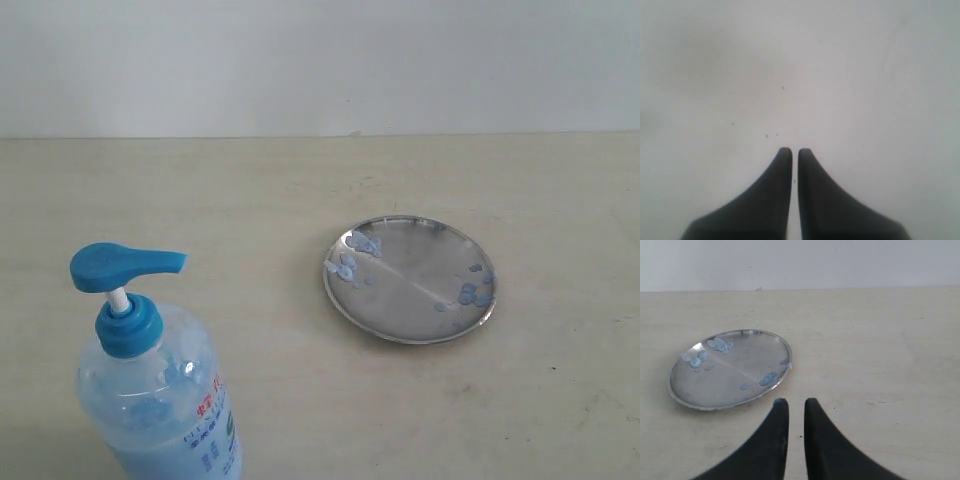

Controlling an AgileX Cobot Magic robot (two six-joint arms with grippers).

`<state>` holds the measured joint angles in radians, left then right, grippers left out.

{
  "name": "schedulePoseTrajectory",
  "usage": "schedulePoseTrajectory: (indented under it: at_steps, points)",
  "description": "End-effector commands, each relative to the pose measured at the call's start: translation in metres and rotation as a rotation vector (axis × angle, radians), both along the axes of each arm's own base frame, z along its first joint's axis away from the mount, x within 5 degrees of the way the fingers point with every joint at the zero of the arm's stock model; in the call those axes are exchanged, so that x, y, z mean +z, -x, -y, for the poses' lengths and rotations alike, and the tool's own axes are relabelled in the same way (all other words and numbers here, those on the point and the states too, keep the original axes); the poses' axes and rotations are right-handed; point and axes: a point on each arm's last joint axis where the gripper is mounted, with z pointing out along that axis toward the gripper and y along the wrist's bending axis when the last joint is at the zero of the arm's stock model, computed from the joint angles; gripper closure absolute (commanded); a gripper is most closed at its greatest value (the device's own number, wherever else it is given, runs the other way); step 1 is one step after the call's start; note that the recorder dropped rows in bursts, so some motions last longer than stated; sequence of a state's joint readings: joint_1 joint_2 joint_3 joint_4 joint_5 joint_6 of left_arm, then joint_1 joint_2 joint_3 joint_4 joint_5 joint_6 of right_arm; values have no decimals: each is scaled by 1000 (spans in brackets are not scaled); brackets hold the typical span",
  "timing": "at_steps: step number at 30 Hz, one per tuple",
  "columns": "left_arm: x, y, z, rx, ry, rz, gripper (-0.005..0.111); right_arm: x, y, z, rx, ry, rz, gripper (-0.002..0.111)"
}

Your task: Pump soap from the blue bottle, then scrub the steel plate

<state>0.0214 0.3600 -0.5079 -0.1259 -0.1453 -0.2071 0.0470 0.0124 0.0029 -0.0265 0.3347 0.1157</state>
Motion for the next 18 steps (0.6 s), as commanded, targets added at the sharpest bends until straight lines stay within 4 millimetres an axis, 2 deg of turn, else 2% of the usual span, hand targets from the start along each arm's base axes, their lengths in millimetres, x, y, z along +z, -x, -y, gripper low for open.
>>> schedulePoseTrajectory:
  at_steps: [1, 4, 7, 8, 9, 12, 18]
  points:
    - [-41, -42, -1, 5, -9, 24, 102, 2, 0, 0, -7, 6, 10, 106]
    - [-86, -37, -1, -17, 45, 166, 102, 2, 0, 0, -6, 6, 11, 106]
    - [-123, -34, 3, -4, -94, 77, 102, 2, 0, 0, -6, 6, 11, 106]
    - [-127, -37, 8, -44, -148, 35, 102, 2, 0, 0, -6, 6, 11, 106]
    - [-139, -42, 15, -100, -232, -83, 102, 2, 0, 0, -6, 6, 12, 106]
    - [-154, -43, 37, -304, -485, -163, 102, 2, 0, 0, -6, 6, 12, 106]
    - [-175, -42, 49, -499, -523, -334, 102, 2, 0, 0, -6, 6, 14, 106]
